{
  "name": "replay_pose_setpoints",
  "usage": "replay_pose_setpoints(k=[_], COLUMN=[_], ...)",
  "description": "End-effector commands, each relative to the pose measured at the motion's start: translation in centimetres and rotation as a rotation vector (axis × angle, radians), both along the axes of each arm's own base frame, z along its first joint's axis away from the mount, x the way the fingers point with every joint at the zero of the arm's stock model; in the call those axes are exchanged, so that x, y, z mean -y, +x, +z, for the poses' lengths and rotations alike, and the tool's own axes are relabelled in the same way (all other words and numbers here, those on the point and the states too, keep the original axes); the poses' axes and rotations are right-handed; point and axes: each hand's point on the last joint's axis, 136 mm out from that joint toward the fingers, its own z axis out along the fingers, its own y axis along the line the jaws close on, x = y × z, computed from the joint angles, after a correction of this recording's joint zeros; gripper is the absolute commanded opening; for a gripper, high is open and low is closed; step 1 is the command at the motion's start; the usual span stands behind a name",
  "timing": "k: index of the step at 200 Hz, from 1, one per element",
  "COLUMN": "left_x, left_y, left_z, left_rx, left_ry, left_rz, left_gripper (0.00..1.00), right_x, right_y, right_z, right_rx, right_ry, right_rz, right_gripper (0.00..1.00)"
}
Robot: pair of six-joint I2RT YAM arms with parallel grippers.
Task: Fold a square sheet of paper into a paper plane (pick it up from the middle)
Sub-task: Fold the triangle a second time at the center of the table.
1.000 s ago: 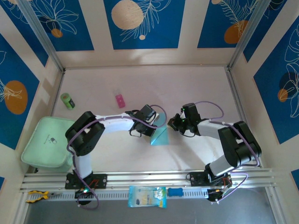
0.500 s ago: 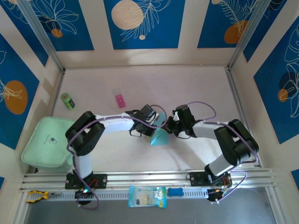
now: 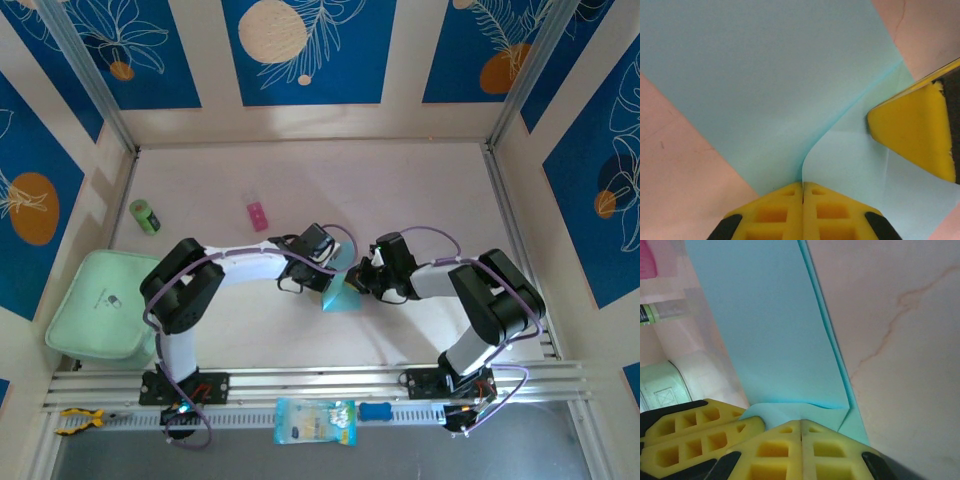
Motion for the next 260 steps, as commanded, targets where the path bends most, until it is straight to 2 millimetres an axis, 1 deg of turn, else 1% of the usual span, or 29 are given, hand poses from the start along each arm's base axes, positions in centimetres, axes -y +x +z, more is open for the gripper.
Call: replay_pose_setpoints(k=[1,8,18,29,50,66,84,102,121,149,193,232,260], left_x=[-1.1,-1.2,-1.4,-1.5,-1.5,-0.8,1.0,3.0,4.6,5.5,5.0,5.0,4.4], left_y=[0.7,0.9,1.1,1.2,0.6,-0.1,-1.5,-2.9,-4.1,-4.9,-4.9,-5.2,-5.3], left_z=[1.5,2.4,3.5,4.4,5.5,6.2,7.1,7.3,6.8,5.1,2.6,1.9,0.8], left_rx=[0.017,0.036,0.058,0.067,0.052,0.032,-0.016,-0.093,-0.182,-0.26,-0.294,-0.316,-0.325], left_ry=[0.06,0.061,0.056,0.043,0.012,-0.051,-0.161,-0.255,-0.302,-0.302,-0.248,-0.241,-0.201], left_rz=[0.009,0.015,0.026,0.043,0.055,0.046,-0.008,-0.071,-0.121,-0.139,-0.114,-0.123,-0.11], left_gripper=[0.14,0.2,0.25,0.33,0.35,0.32,0.22,0.12,0.08,0.07,0.07,0.08,0.08], right_x=[2.0,2.0,2.0,2.0,2.0,2.0,2.1,2.1,2.1,2.0,1.9,1.9,1.9], right_y=[-1.7,-1.7,-1.8,-1.7,-1.7,-1.8,-1.9,-1.9,-1.9,-1.9,-1.8,-1.9,-1.9], right_z=[-2.2,-2.2,-2.3,-2.3,-2.4,-2.4,-2.5,-2.4,-2.4,-2.4,-2.4,-2.4,-2.4], right_rx=[-0.097,-0.098,-0.102,-0.105,-0.108,-0.112,-0.12,-0.12,-0.12,-0.121,-0.123,-0.128,-0.129], right_ry=[-0.097,-0.099,-0.099,-0.099,-0.101,-0.103,-0.11,-0.11,-0.11,-0.107,-0.11,-0.115,-0.117], right_rz=[-0.038,-0.039,-0.041,-0.042,-0.043,-0.044,-0.045,-0.047,-0.045,-0.04,-0.039,-0.035,-0.034], right_gripper=[0.0,0.0,0.0,0.0,0.0,0.0,0.0,0.0,0.0,0.0,0.0,0.0,0.0])
